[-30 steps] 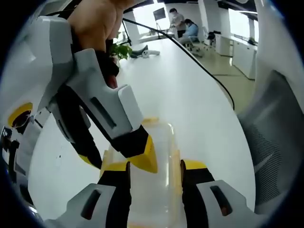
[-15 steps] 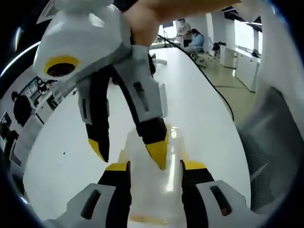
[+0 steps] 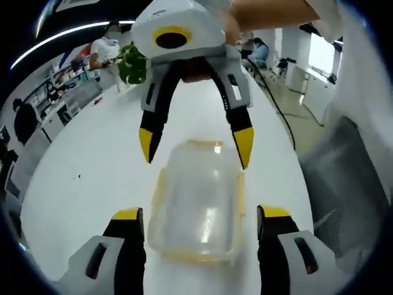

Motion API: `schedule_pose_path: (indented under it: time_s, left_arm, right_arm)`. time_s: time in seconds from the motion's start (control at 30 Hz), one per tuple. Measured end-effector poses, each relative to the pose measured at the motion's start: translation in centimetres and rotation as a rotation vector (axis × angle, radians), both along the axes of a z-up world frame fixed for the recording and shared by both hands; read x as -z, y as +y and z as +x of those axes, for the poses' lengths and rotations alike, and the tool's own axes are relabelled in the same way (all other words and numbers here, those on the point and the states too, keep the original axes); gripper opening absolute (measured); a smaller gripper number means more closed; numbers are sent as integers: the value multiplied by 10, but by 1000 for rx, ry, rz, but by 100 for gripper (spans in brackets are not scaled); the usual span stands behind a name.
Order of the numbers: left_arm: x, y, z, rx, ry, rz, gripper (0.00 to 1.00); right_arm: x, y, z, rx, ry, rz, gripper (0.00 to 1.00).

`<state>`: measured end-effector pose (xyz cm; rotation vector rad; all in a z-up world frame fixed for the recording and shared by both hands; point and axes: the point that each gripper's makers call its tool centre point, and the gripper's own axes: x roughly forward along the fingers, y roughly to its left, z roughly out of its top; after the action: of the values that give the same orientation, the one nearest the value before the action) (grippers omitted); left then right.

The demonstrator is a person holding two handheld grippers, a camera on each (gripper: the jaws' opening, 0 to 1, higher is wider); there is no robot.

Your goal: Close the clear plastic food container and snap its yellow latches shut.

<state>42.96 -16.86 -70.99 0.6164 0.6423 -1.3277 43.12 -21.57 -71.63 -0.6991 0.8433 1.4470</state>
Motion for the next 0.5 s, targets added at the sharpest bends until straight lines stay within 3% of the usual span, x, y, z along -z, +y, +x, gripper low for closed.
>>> schedule_pose_path:
  time_s: [0.07, 0.2, 0.27, 0.33, 0.5]
  left_arm:
    - [3, 3, -1, 11, 7, 16, 77]
    - [11, 11, -4, 40, 30, 57, 81]
    - [18, 15, -3, 45, 37, 96, 83]
    - [23, 16, -3, 54, 38, 110, 83]
    - [38, 17, -1, 55, 36, 164, 84]
  right_arm:
    - [2, -3, -6, 20, 34, 15, 84]
    - [10, -9, -8, 24, 14, 13, 96]
    - [18, -16, -5, -17, -49, -28, 98]
    - [24, -16, -10, -9, -33, -29, 98]
    - [35, -18, -7, -20, -80, -56, 94]
